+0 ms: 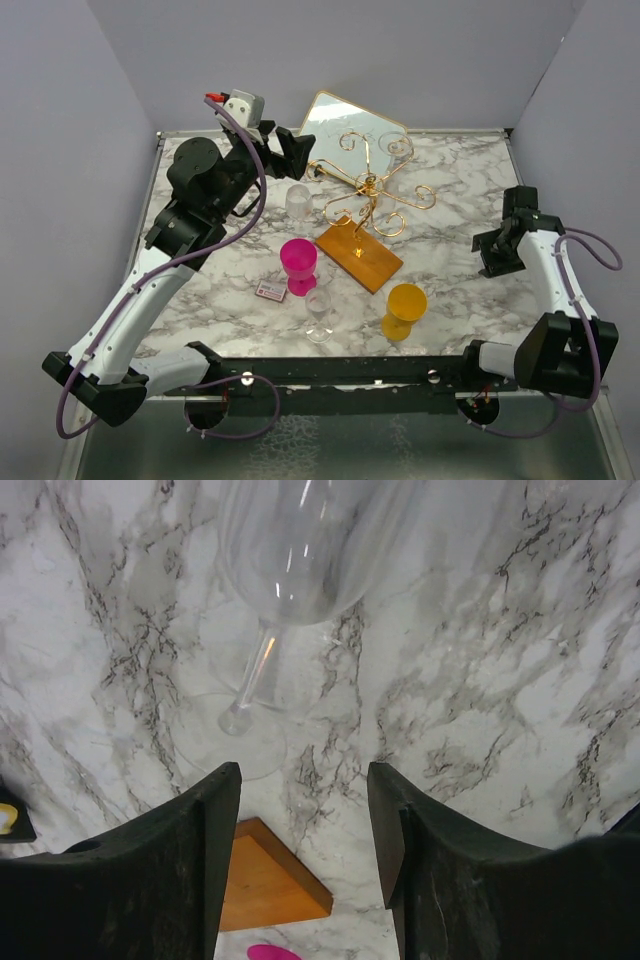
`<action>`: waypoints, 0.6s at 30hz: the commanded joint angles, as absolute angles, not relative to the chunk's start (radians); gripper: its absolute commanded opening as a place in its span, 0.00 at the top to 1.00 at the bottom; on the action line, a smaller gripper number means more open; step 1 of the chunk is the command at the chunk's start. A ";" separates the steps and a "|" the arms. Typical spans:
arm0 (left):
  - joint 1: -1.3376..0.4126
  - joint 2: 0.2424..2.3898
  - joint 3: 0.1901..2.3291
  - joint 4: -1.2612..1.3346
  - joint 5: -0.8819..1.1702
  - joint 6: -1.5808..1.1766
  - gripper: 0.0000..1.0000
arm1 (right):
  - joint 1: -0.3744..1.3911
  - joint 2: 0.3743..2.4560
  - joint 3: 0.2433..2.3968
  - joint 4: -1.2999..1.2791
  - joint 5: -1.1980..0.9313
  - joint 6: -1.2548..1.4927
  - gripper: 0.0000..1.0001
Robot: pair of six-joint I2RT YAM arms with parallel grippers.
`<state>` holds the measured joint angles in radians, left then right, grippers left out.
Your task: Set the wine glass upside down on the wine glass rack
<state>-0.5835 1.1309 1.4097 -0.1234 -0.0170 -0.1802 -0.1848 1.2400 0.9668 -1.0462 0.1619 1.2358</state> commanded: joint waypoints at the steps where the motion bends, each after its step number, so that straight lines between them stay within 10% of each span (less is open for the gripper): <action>1: -0.579 1.128 1.425 -0.121 -0.039 -0.160 0.15 | -0.186 1.285 1.056 -1.022 0.252 1.261 0.45; 18: -0.580 1.155 1.478 -0.131 -0.035 -0.145 0.15 | -0.186 1.436 0.977 -0.830 0.135 1.430 0.49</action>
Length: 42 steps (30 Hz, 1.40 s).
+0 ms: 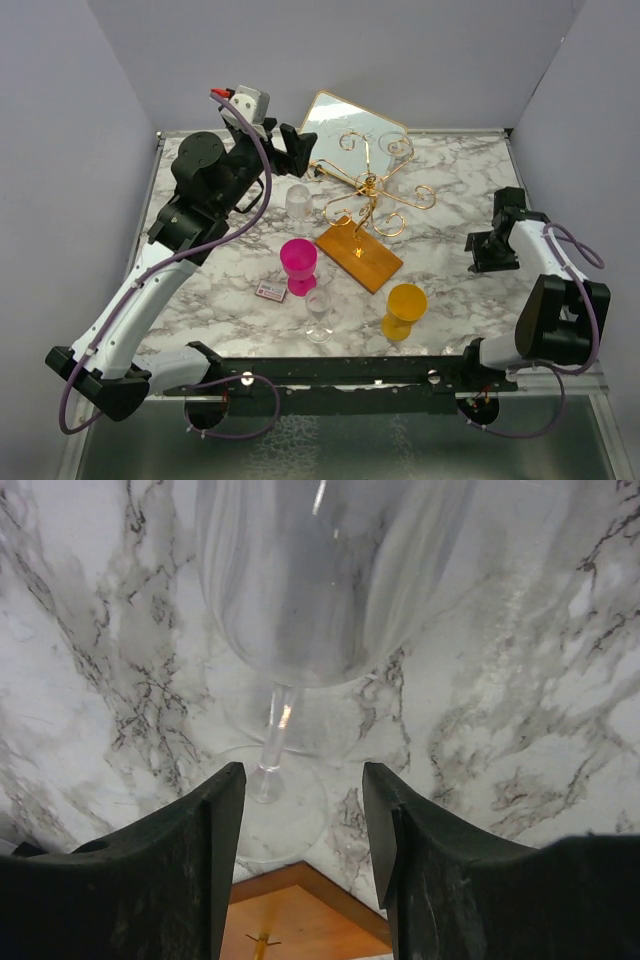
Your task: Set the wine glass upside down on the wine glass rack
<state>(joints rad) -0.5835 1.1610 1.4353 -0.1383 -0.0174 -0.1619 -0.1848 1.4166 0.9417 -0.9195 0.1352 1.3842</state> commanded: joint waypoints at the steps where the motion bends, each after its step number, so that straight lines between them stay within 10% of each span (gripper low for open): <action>1: -0.580 1.155 1.479 -0.132 -0.037 -0.143 0.15 | -0.186 1.446 0.983 -0.831 0.134 1.433 0.49; 10: -0.580 1.162 1.489 -0.131 -0.042 -0.135 0.15 | -0.186 1.524 0.952 -0.825 0.143 1.480 0.51; 32: -0.580 1.166 1.519 -0.131 -0.020 -0.159 0.15 | -0.184 1.580 0.933 -0.707 0.243 1.323 0.98; 42: -0.580 1.170 1.541 -0.114 0.048 -0.219 0.15 | -0.157 1.471 0.860 -0.476 0.308 1.068 0.99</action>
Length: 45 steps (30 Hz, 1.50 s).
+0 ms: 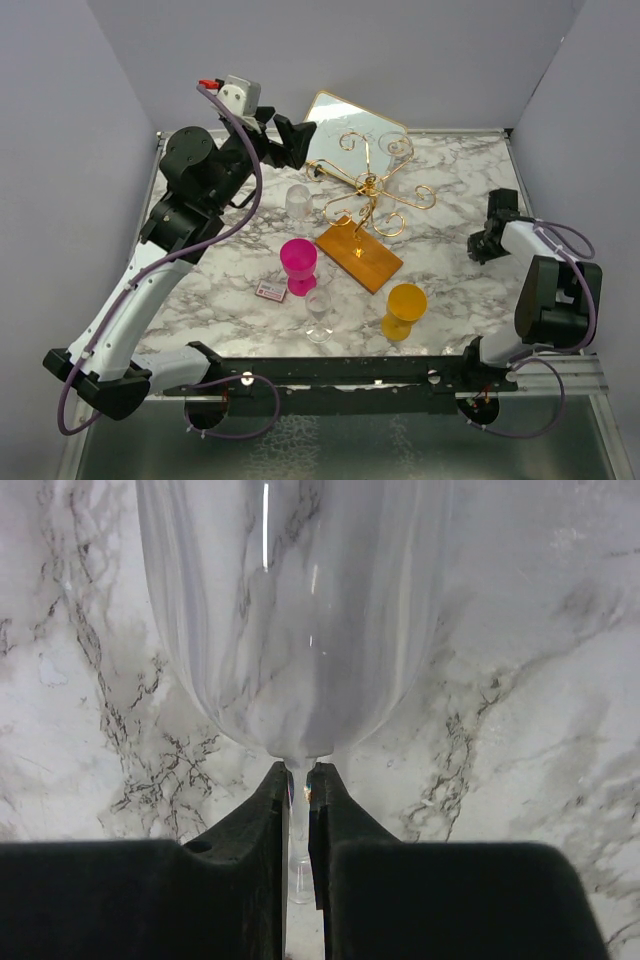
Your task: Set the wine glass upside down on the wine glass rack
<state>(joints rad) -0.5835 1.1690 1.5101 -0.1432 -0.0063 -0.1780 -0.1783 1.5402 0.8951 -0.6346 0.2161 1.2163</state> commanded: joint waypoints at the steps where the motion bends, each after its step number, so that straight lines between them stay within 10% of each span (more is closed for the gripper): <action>1: -0.580 1.172 1.543 -0.110 0.060 -0.230 0.15 | -0.149 1.458 0.855 -0.451 0.325 1.049 0.99; 22: -0.642 1.331 1.633 0.115 0.372 -0.624 0.17 | 0.012 0.985 0.662 0.165 0.309 0.322 0.99; 45: -0.839 1.709 2.022 -0.040 0.377 -0.846 0.20 | 0.014 0.715 0.740 0.231 -0.441 -0.337 0.99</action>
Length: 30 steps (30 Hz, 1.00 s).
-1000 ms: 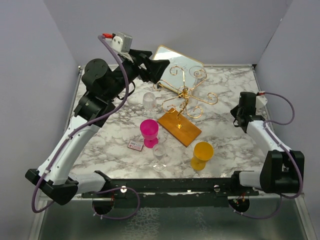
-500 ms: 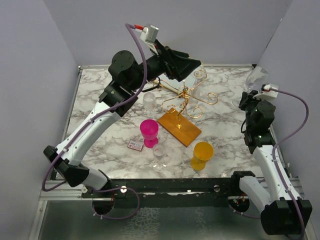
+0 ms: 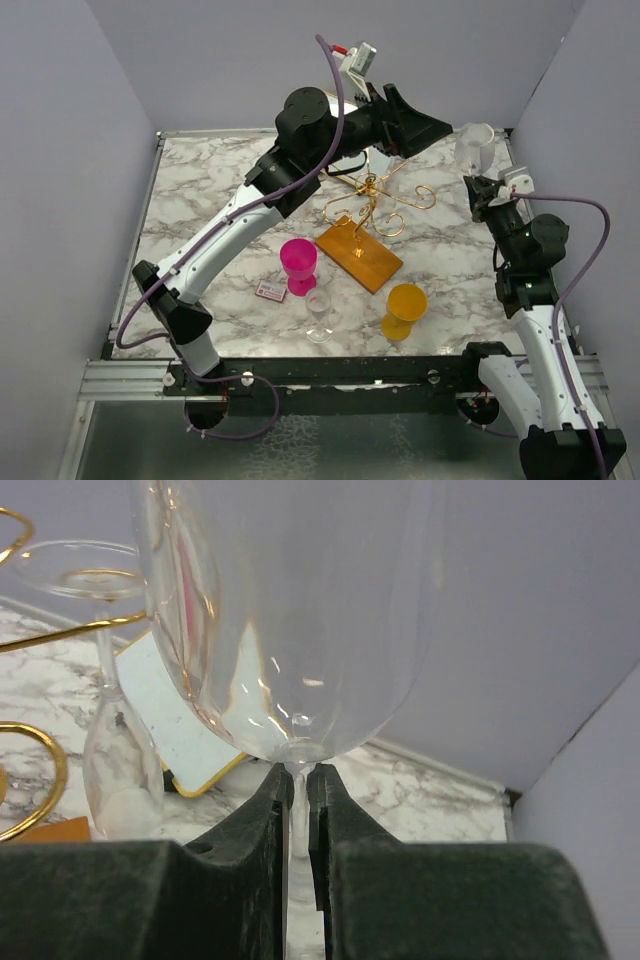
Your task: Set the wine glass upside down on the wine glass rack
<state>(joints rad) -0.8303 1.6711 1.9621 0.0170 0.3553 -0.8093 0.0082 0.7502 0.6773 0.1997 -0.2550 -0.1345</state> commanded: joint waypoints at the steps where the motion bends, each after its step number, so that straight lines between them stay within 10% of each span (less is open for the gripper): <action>1: -0.839 1.724 2.028 -0.055 0.372 -0.842 0.20 | 0.014 0.714 0.755 0.222 -0.464 -0.364 0.99; 13: -0.839 1.759 2.078 -0.188 0.356 -0.786 0.23 | 0.051 0.763 0.934 0.032 -0.624 -0.604 0.99; 30: -0.805 1.723 2.090 -0.336 0.341 -0.692 0.64 | 0.157 0.799 0.997 -0.085 -0.501 -0.843 0.99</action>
<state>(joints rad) -0.8116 1.7592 2.0731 -0.3092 0.3439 -0.7231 0.1371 0.7990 0.9504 -0.0799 -0.5091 -0.7921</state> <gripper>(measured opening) 0.366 0.094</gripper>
